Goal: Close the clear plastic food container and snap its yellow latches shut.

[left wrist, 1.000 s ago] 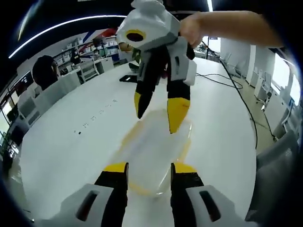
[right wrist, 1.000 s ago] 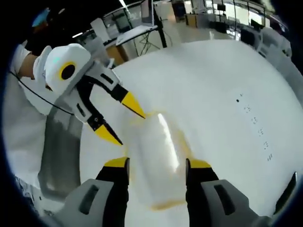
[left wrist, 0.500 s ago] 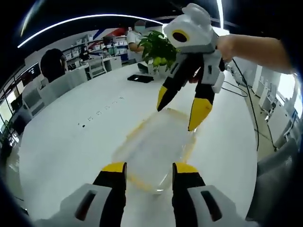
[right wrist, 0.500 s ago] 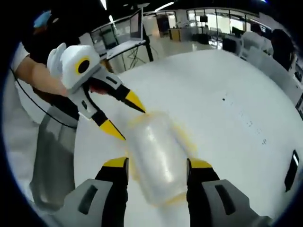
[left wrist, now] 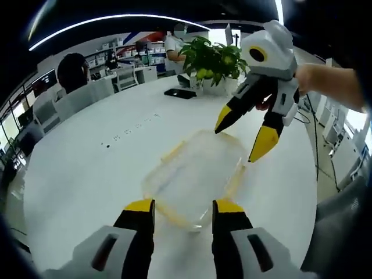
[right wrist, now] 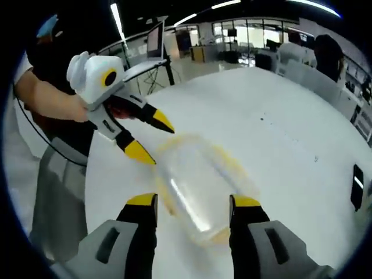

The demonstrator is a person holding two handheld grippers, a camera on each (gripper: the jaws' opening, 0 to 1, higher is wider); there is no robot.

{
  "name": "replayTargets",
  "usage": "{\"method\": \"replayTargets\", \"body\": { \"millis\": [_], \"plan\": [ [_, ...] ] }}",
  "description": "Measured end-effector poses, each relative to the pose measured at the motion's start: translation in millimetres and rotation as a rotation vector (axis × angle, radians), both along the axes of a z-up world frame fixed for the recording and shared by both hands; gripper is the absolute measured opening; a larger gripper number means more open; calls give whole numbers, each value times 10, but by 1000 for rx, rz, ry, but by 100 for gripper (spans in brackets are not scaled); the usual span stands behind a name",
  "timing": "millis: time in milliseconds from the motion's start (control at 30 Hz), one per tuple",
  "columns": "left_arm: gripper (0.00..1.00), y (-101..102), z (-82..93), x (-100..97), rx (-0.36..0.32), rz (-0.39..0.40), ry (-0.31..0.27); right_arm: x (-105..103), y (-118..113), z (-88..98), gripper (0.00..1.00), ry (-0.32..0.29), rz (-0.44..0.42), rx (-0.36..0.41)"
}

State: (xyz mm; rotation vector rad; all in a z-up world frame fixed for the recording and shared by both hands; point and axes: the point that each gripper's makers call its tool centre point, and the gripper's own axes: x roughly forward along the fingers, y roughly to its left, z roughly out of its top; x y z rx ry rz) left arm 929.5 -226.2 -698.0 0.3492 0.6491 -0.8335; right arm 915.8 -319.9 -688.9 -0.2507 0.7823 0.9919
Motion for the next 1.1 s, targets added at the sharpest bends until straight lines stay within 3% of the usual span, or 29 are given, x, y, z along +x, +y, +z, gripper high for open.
{"method": "replayTargets", "body": {
  "millis": [467,667,867,1100],
  "plan": [
    [35,103,-62,-33,-44,92,-17,24,-192,40,47,-142,-156,59],
    [35,141,-113,-75,-62,110,-41,-61,-233,-76,50,-148,-168,58],
    [34,138,-139,-83,-113,141,-71,-86,-282,-201,51,-214,-171,10],
    [34,85,-182,-147,-145,126,-86,-55,-335,-343,50,-219,-199,-7]
  ]
}}
